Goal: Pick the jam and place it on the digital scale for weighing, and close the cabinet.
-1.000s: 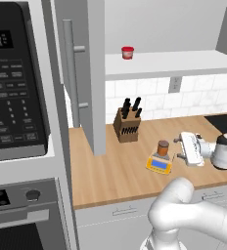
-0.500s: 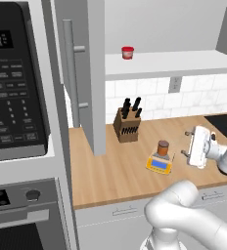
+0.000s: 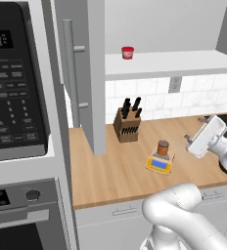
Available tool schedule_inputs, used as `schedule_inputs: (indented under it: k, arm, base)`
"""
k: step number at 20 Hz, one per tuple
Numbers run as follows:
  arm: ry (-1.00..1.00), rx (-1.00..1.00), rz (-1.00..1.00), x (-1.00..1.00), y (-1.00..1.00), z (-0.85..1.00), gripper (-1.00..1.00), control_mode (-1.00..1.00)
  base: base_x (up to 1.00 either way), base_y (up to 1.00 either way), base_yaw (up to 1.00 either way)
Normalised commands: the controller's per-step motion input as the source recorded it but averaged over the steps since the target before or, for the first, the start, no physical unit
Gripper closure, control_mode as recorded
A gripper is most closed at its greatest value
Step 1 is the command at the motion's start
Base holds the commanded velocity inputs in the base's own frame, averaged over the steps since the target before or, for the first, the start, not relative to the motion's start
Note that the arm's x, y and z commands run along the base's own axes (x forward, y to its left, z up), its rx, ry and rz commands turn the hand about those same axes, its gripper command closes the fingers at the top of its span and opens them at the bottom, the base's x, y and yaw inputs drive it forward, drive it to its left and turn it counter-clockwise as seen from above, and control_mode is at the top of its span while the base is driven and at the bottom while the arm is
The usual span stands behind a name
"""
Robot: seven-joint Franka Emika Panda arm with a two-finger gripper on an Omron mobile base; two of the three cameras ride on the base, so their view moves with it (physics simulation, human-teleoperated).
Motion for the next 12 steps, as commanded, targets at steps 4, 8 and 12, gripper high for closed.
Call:
schedule_inputs:
  k: [4, 8, 12]
  arm:
    - [-0.72, 0.0, -0.18, -0.01, -0.02, 0.5, -1.0, -1.0]
    - [-0.51, 0.01, -0.2, 0.0, -0.24, 0.39, -1.0, -1.0]
    - [-0.09, 0.15, -0.11, 0.0, -0.49, 0.12, -1.0, -1.0]
  base:
    - [0.0, 0.0, 0.0]
    - [0.0, 0.0, 0.0]
    - [0.0, 0.0, 0.0]
